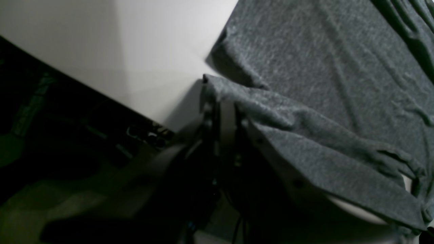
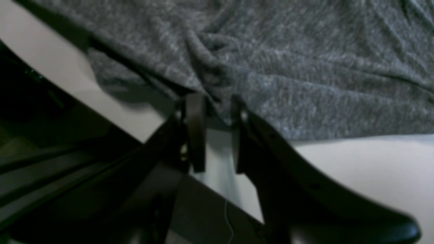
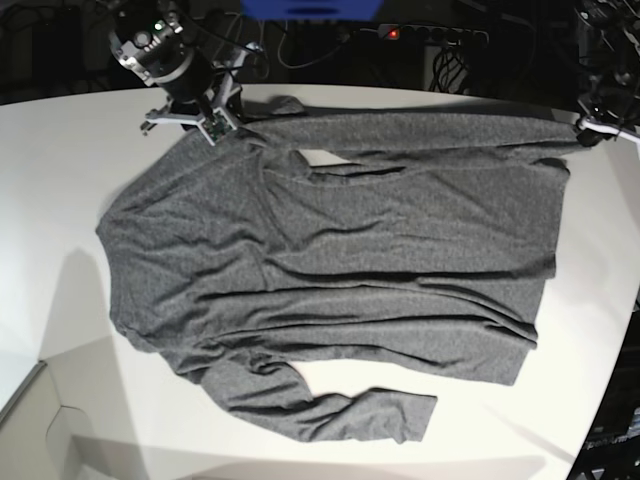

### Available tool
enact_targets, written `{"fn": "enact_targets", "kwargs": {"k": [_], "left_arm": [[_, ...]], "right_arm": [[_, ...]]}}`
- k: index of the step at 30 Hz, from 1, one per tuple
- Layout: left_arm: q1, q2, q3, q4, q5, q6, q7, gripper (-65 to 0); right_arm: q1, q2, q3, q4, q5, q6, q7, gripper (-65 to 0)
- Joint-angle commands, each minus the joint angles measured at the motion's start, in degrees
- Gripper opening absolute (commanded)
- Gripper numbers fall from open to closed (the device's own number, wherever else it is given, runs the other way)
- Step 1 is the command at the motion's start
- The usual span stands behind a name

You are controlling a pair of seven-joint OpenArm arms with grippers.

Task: Layout the t-shirt on the table in an organized manner, then fold the t-shirt properly
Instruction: 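Pull the collar edge with the right gripper away from the hem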

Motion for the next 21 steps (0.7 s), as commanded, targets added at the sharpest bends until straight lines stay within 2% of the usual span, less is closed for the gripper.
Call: {"fn": "enact_targets", "kwargs": {"k": [1,6,12,19,21], "left_arm": [[-0.1,-0.9,-0.5,-0.1,-0.3,-0.1,-0.6,-64.9],[-0.2,-0.7,0.1,-3.0,-0.2,-0.1,-4.7,-64.9],[-0.2,-1.5,0.1,-7.4,0.5,-0.1,-5.1,-64.6],[-0.2,-2.0,0.1,-7.6,1.6,-0.1,-4.7,-64.4],[-0.1,-2.0,0.1,-7.2,1.6,-0.1,-4.7,-62.1]], "right_arm": [[-0.1,0.4,0.2,1.1,0.3,0.2,1.2,-51.4],[-0.1,0.3,0.3,1.1,0.3,0.2,1.2,-51.4],[1.1,0.6,0.5,1.1,0.3,0.2,1.1,-51.4],[1.2,0.4,4.7,1.2,0.3,0.2,1.1,-51.1],[1.2,0.5,5.9,1.2,0.3,0.2,1.1,-51.0]]}}
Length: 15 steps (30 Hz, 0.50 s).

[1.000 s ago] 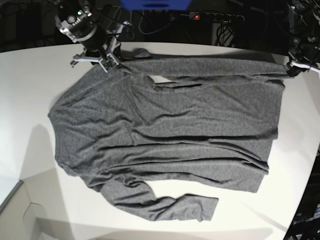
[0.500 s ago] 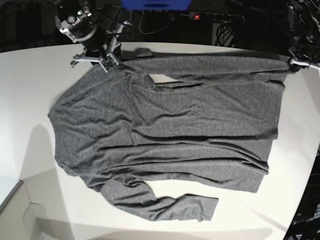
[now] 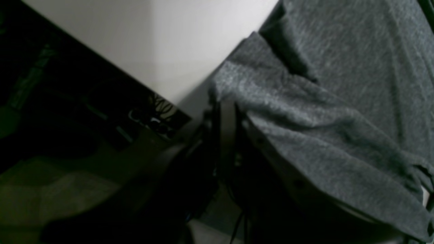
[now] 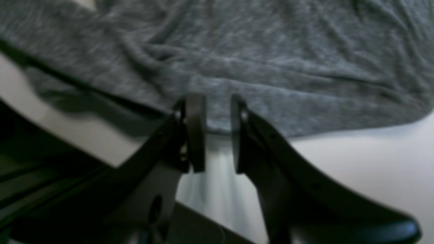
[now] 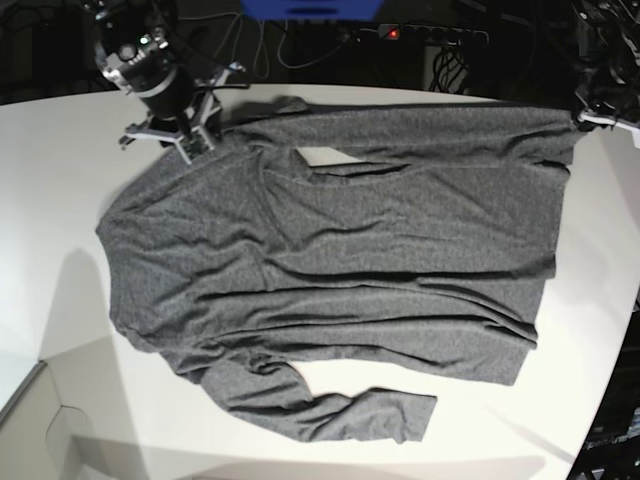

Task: Layout the t-shirt on the table in an organized manner, then fold the t-shirt properly
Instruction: 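Pull the collar edge with the right gripper away from the hem, then release the shirt and move both grippers to the shirt's side edges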

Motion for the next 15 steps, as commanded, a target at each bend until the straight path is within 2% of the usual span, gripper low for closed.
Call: {"fn": "enact_targets", "kwargs": {"k": [1,5,8,10,15], "left_arm": [[0.3,-1.0,-0.3,1.3,-0.7,-0.1,-0.7,-59.3],[0.2,-1.0,-0.3,1.3,-0.8,-0.1,-0.7,-44.4],[0.3,-0.9,-0.5,1.4,-0.9,-0.1,-0.7,-35.9],[0.2,-0.9,-0.8,2.4,-0.9,-0.1,-0.7,-33.7],[0.2,-0.6,-0.9,8.5,-0.9,-0.2,-0.7,-33.4]], "right_arm": [[0.0,0.5,0.8,1.2,0.3,0.2,1.1,-51.0],[1.2,0.5,1.6,1.1,0.3,0.2,1.0,-51.0],[2.5,0.5,1.6,0.9,0.3,0.2,0.6,-51.0],[3.8,0.5,1.7,0.9,0.3,0.2,0.6,-51.0],[6.9,0.4,1.7,0.3,0.3,0.2,0.5,-51.0]]}}
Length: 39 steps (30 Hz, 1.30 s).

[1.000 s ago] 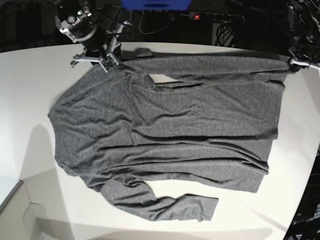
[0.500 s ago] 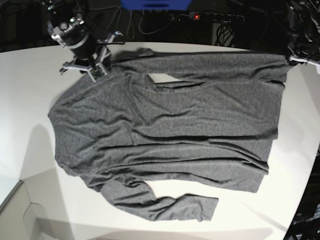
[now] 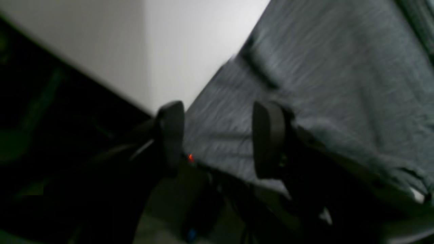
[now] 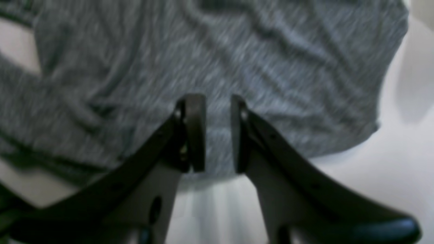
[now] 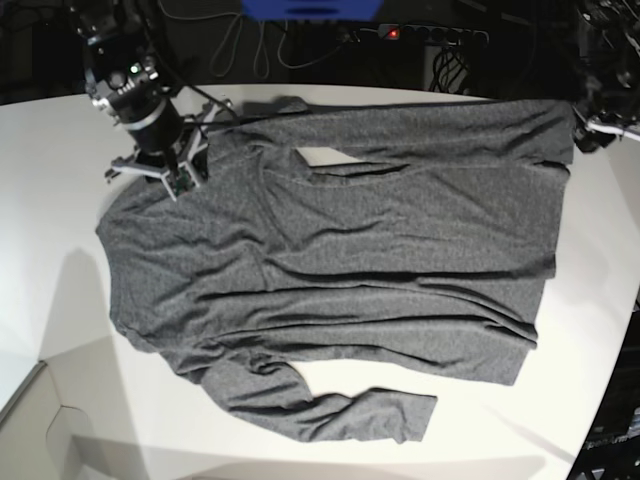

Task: Layout the t-shirt on the table in an organized manner, then fold the t-shirt properly
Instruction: 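Release the shirt and move both grippers to the shirt's side edges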

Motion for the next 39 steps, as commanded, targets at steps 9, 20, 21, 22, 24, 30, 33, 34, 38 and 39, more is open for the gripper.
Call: {"fn": "enact_targets", "kwargs": {"k": [9,20,21,22,24,30,33,34,38,39], "left_arm": [[-6.5,-0.8,-0.1,6.0,-0.6,-0.1,-0.7,-33.7],[-22.6,0.5,12.8,-5.4,7.5,0.4,-1.4,-33.9],[-24.1,0.8,13.4,-8.0,9.7,0.4,-1.4,-33.9],[-25.4,0.9,13.9,-10.7,11.6,0.4,-1.5,-33.9],[-27.2,0.9,14.2,-15.9,14.7,0.2,-2.7,-33.9],[-28.2,0.2,14.2,-26.6,17.8,0.2,-8.9,-33.9],[-27.8,-0.8,14.2,-28.2,17.8,0.4,-10.5,-33.9],[-27.7,-1.2,14.2,-29.0,17.8,0.4,-11.0,-33.9],[-27.2,-2.6,13.9,-31.8,17.6,0.2,-12.3,-33.9],[-27.0,-3.0,14.0,-32.5,17.5,0.2,-12.7,-33.9]], "right_arm": [[11.3,0.5,0.4,-9.6,0.3,0.2,1.2,-56.9],[39.2,-1.1,0.4,-38.8,0.5,4.0,2.8,-65.0],[42.3,-1.4,0.8,-42.8,0.5,7.0,3.9,-65.0],[45.2,-1.6,1.6,-46.6,0.5,9.3,4.8,-65.0],[51.1,-2.8,3.2,-55.1,0.4,13.4,7.2,-65.0],[62.9,-3.2,3.8,-76.9,0.3,15.3,17.4,-65.0],[64.4,-3.7,3.9,-84.1,0.3,15.3,23.7,-65.0],[64.5,-3.9,3.7,-85.6,0.3,15.2,25.7,-65.0],[64.3,-3.9,3.9,-90.9,0.3,14.7,30.1,-65.0],[64.3,-3.9,3.7,-92.2,0.3,13.3,31.0,-65.0]]}}
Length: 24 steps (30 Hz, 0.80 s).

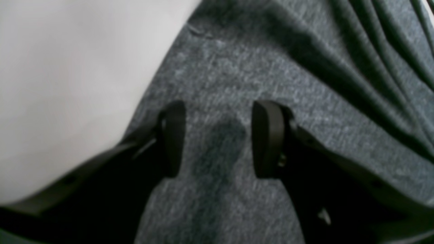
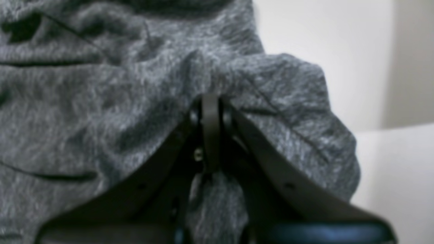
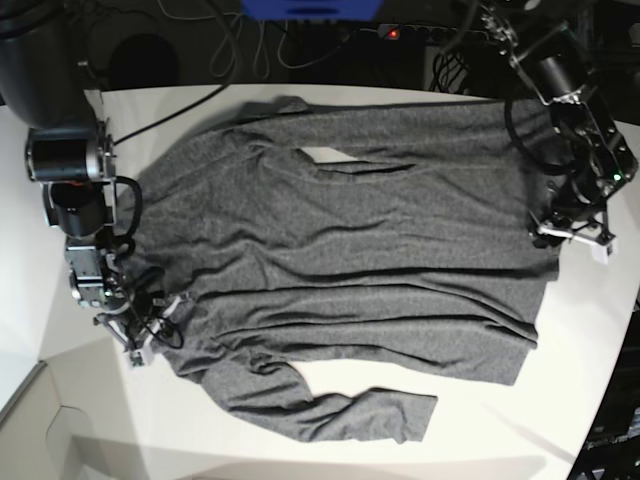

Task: Layout the t-shirt on the table in an organized manner, then fold the t-shirt properly
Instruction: 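Release the shirt and move both grippers to the shirt's side edges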

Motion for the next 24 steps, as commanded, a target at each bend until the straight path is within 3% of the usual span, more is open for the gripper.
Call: {"fn": "enact_targets", "kwargs": {"k": [1,6,8,13,16,21,24], "left_arm": [[0.2,-0.8,-0.1,0.0,1.7,0.8,1.0,-33.9],[0.4,-1.0,-0.2,-0.2,1.7,0.6,0.7,-33.9],[0.4,-1.0,-0.2,0.1,1.6,0.6,0.8,-33.9],[0.2,-0.6,-0.2,0.4,1.5,0.6,1.1,-33.9],[-0.1,-0.5,-0.2,0.7,1.0,0.6,1.2,-33.9],[1.3,-0.8,-0.2,8.4,-7.6,0.6,2.2,-33.9],[0.9,-1.0,-0.2,13.6,-12.7,0.6,4.0,-33.9]], "right_arm": [[1.4,0.5,-0.1,-0.2,-0.4,-2.5,0.2,-65.0],[0.3,1.6,-0.2,-1.0,-0.5,-14.1,2.1,-65.0],[0.3,1.9,-0.2,-1.0,-0.5,-17.0,2.2,-65.0],[0.4,2.1,0.1,-0.2,-0.5,-17.0,2.5,-65.0],[-2.2,2.1,0.3,7.2,-0.4,-17.0,2.8,-65.0],[-9.6,3.3,0.4,24.4,-0.3,-17.0,2.2,-65.0],[-11.9,3.4,0.4,31.1,-0.2,-17.0,-2.0,-65.0]]}}
